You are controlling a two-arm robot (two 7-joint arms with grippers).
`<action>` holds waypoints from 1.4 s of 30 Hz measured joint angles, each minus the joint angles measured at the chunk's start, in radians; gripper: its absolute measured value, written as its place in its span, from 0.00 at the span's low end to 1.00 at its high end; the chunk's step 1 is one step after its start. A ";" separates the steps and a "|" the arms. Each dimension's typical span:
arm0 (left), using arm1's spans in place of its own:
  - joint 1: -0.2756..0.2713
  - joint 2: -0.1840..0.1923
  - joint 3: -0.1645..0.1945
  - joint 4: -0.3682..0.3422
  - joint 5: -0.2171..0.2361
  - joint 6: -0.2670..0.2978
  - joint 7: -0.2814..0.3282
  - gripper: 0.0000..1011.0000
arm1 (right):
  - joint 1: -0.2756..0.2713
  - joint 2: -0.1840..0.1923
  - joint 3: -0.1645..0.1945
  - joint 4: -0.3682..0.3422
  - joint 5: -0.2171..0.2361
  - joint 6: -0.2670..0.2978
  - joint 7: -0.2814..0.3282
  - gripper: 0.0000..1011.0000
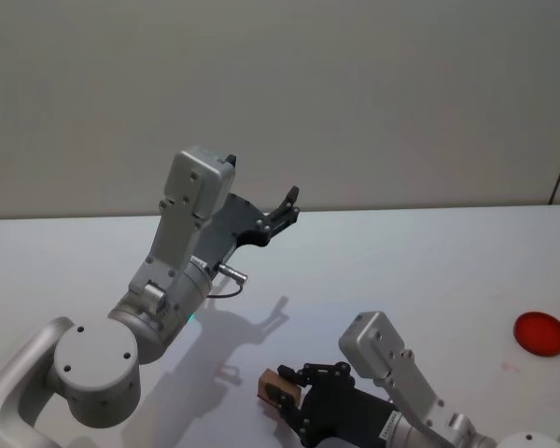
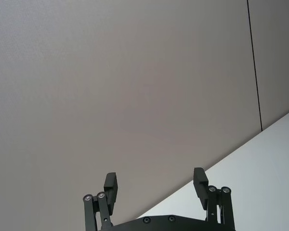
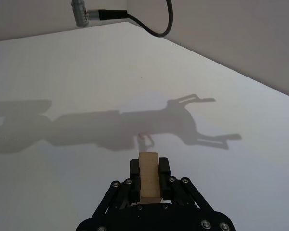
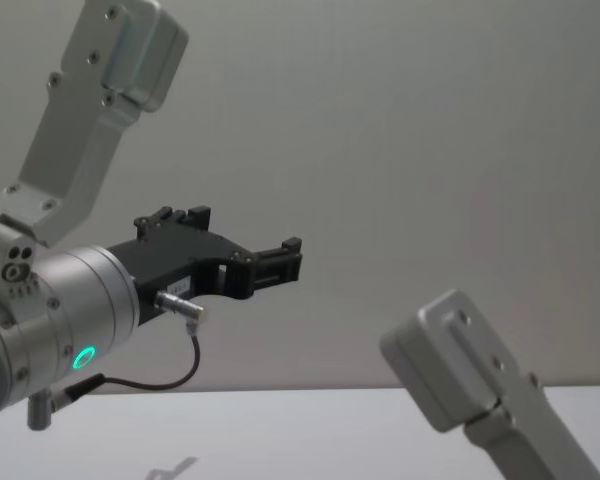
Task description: Use the one hand to pick up the stamp and affix it onto the A4 paper.
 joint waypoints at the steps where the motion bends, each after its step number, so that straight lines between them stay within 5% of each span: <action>1: 0.000 0.000 0.000 0.000 0.000 0.000 0.000 0.99 | 0.001 0.001 0.000 0.003 -0.002 -0.002 0.001 0.22; 42: 0.000 0.000 0.000 0.000 0.000 0.000 0.000 0.99 | 0.026 0.021 -0.004 0.060 -0.058 -0.038 0.013 0.22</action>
